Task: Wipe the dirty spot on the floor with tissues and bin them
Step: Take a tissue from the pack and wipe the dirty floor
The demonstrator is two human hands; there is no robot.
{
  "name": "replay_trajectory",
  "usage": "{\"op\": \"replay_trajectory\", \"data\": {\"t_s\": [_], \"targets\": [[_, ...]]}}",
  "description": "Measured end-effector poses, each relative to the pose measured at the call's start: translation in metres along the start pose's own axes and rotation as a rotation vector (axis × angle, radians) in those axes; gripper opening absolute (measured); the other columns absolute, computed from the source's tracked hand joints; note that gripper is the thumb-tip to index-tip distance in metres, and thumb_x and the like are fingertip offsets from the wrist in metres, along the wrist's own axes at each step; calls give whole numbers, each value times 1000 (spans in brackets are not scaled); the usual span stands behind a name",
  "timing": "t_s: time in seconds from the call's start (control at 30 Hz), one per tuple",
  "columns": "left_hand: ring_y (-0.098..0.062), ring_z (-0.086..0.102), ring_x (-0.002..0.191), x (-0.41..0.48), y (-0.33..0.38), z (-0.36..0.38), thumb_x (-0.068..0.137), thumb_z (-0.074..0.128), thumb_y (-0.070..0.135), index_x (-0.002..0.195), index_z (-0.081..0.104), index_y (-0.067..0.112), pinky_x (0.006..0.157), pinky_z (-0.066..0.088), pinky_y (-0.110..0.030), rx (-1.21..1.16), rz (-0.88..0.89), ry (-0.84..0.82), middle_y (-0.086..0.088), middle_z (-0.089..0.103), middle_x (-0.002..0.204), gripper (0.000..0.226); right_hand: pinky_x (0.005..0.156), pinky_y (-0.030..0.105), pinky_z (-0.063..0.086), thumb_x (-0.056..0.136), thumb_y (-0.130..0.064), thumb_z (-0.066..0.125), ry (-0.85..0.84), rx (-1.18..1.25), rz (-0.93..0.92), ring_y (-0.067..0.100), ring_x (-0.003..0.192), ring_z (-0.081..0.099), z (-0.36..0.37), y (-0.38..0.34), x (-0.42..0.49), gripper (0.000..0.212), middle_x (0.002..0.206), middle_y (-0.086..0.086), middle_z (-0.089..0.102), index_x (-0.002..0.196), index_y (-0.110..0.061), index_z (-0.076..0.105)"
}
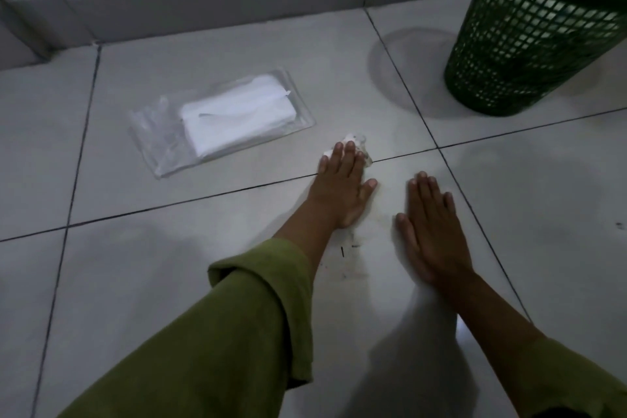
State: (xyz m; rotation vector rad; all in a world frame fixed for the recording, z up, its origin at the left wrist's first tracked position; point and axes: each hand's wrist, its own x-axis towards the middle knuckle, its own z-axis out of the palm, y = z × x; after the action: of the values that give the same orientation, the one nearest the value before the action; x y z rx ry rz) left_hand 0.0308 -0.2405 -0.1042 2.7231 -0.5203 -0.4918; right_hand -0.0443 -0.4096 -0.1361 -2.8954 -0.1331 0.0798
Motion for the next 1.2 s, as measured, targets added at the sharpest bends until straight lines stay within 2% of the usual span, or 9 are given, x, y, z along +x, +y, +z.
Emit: {"op": "replay_trajectory", "data": {"t_s": [0.2, 0.33, 0.53, 0.67, 0.77, 0.87, 0.97, 1.1, 1.2], "targets": [[-24, -10, 145, -12, 8, 11, 100, 22, 36, 147, 5, 10, 117, -5, -40, 64, 124, 1, -11, -5, 158, 57, 112, 20, -20, 89, -48, 2, -21, -15, 4, 14, 145, -10, -1, 3, 0, 68, 157, 5, -7, 147, -12, -2], [-21, -9, 145, -30, 11, 18, 100, 23, 36, 147, 6, 10, 118, -5, -38, 68, 165, -23, -10, -5, 158, 56, 110, 17, -23, 88, -46, 3, -19, 5, -5, 14, 144, -9, -2, 4, 1, 68, 157, 6, -4, 147, -11, 0], [-20, -5, 146, -51, 12, 18, 100, 24, 36, 147, 11, 10, 118, -2, -38, 69, 199, -57, -10, 0, 158, 56, 116, 33, -8, 84, -43, 3, 4, 48, 6, 16, 144, -5, -3, 0, 2, 72, 158, 11, 3, 147, -8, 7], [-21, 5, 146, -73, 5, 8, 100, 27, 36, 146, 18, 8, 117, 5, -36, -41, 231, -17, -11, 11, 158, 55, 117, 36, -4, 96, -27, 21, -59, 163, 51, 22, 146, 1, -15, -7, 6, 55, 158, 13, 6, 146, -6, 13], [-20, 8, 146, -97, -14, 17, 88, 15, 53, 145, 22, 12, 117, 2, -33, -126, 147, 133, -8, 15, 157, 71, 117, 38, 5, 87, -26, 26, -39, 178, -122, 28, 144, 16, -26, -23, 3, 60, 154, 18, 21, 142, -3, 27], [-20, 6, 146, -119, -37, 30, 82, 10, 55, 144, 26, 13, 116, -2, -33, -144, -23, 269, -9, 16, 157, 76, 110, 51, 23, 84, -25, 26, -106, 45, -348, 40, 134, 35, -19, -40, 2, 58, 143, 23, 41, 133, 1, 44], [-21, 5, 146, -137, -52, 35, 83, 10, 54, 143, 27, 11, 115, -3, -33, -158, -123, 334, -11, 15, 157, 75, 105, 55, 33, 90, -28, 26, -194, -39, -409, 41, 131, 41, -13, -49, 8, 53, 141, 22, 44, 131, -3, 48], [-20, 6, 145, -151, -62, 40, 86, 15, 50, 143, 28, 10, 116, -2, -34, -125, -136, 392, -11, 16, 156, 71, 104, 54, 35, 89, -35, 21, -225, -165, -382, 34, 130, 44, -20, -37, 13, 57, 142, 16, 45, 133, -10, 48], [-14, 5, 143, -158, -65, 43, 87, 17, 49, 143, 29, 9, 117, 0, -31, -129, -147, 417, -11, 18, 156, 69, 115, 43, 19, 85, -38, 10, -227, -153, -288, 25, 143, 21, -24, -31, 8, 67, 155, 11, 22, 143, -12, 30]]}}
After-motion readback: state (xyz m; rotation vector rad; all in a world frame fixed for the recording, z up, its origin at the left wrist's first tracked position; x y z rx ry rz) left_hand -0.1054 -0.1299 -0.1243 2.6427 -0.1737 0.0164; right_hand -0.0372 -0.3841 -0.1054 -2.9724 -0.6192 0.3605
